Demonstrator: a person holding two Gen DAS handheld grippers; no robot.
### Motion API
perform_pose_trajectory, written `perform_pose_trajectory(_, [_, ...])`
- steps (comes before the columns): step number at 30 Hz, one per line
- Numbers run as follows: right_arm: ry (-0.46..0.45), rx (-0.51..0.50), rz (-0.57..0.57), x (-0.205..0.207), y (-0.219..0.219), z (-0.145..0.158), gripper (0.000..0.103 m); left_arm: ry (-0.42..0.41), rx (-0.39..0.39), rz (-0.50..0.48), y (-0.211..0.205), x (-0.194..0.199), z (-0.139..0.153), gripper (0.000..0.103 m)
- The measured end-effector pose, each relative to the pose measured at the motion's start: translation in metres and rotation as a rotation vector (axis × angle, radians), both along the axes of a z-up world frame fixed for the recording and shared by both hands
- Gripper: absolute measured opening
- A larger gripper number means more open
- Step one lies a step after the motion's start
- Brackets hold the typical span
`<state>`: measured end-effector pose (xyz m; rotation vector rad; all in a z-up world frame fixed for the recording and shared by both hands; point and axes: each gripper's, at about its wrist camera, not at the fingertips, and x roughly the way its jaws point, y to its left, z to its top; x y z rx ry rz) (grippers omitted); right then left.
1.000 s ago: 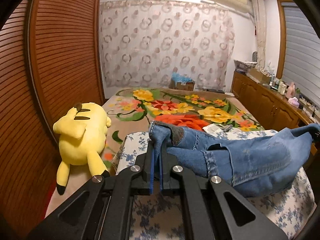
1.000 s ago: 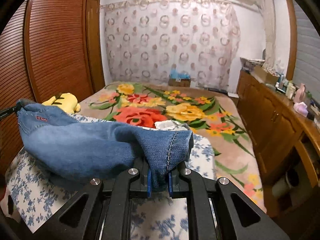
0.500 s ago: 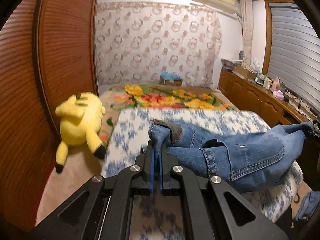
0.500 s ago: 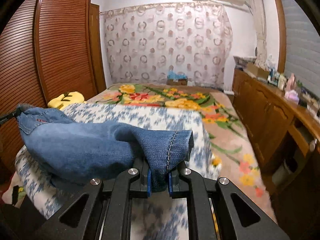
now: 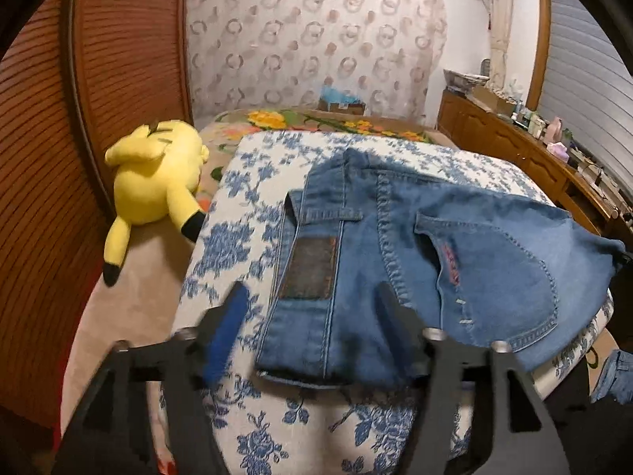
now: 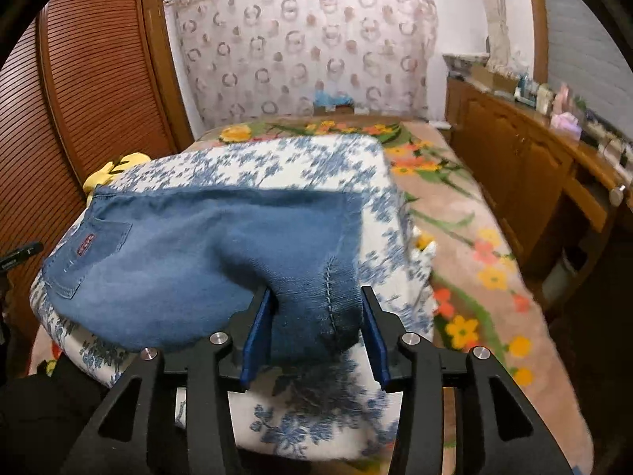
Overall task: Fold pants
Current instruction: 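Lift and shift the folded jeans with both tools to straighten them, then open the right tool while the left tool opens and releases the jeans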
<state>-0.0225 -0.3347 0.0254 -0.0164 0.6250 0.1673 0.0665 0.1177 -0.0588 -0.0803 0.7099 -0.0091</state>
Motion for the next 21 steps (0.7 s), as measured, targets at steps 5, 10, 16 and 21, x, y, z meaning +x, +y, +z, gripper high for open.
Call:
perform_pose_trajectory(5, [-0.053, -0.002, -0.02, -0.02, 0.018, 0.008, 0.052, -0.029, 0.007, -0.016, -0.005, 0.009, 0.009, 0.075])
perform_pose_trajectory(10, [-0.063, 0.011, 0.013, -0.007, 0.028, -0.006, 0.054, -0.037, 0.023, -0.054, -0.012, 0.038, 0.018, 0.075])
perform_pose_trajectory(16, [-0.05, 0.042, 0.058, 0.017, 0.033, -0.025, 0.06, -0.005, 0.036, -0.068, -0.011, 0.08, 0.015, 0.073])
perform_pose_trajectory(21, [-0.024, 0.017, 0.063, 0.035, 0.04, -0.032, 0.063, 0.075, 0.037, -0.076, -0.006, 0.119, -0.002, 0.066])
